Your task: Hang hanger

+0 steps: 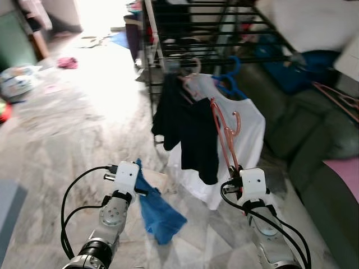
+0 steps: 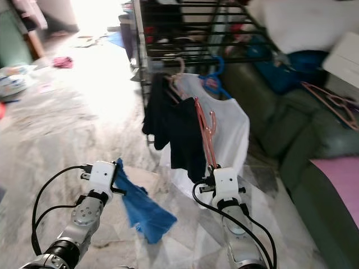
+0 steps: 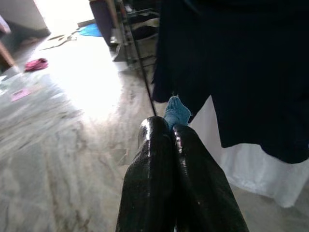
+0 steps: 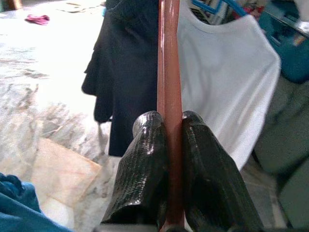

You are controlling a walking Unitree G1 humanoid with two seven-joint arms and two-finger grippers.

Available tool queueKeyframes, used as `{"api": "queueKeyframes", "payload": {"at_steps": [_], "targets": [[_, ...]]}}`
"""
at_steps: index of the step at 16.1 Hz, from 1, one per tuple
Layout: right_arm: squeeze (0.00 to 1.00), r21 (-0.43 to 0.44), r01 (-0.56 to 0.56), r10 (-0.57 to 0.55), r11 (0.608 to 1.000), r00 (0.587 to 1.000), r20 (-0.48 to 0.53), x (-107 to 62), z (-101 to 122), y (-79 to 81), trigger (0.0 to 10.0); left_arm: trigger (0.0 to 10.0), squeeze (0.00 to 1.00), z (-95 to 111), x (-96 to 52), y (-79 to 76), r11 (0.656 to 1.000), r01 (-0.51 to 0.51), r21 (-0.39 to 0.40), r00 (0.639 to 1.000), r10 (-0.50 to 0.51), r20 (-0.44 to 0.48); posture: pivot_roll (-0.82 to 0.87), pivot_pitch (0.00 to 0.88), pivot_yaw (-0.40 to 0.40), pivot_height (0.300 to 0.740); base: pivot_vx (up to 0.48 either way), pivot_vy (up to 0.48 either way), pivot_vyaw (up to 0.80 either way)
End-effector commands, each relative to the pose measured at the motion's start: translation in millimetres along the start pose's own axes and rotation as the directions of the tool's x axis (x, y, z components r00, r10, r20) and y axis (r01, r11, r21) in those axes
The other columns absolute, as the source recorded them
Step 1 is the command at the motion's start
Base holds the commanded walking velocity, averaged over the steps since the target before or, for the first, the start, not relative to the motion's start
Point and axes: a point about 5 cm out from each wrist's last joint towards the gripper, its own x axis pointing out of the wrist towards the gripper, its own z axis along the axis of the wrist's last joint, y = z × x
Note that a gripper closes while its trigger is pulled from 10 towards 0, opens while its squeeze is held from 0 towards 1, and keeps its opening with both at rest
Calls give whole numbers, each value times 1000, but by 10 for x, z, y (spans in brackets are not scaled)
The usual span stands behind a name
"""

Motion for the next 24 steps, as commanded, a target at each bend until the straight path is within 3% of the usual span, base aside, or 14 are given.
{"api": "queueKeyframes", "payload": {"at_steps": [1,6,19,24], "targets": [[0,0,-2,2,1000,1000,-1,8,9,-22,10000,10000,0,44,11,-19,1000,-8,-9,1000,8,21,56,53,-45,740,0,0,519],[0,8,-3,3,1000,1000,-10,14,6,-34,10000,10000,0,-47,-50,-52,1000,-11,-5,1000,11,-15,63,70,-54,740,-118,0,0],[0,-11,-23,23,1000,1000,-12,12,4,-6,10000,10000,0,-68,-69,-28,1000,-16,4,1000,16,-27,65,86,-61,740,-404,0,0],[0,-13,-31,31,999,999,-12,25,8,15,10000,10000,0,-31,-80,-78,997,70,-25,998,-70,11,73,85,-63,740,0,0,0]]}}
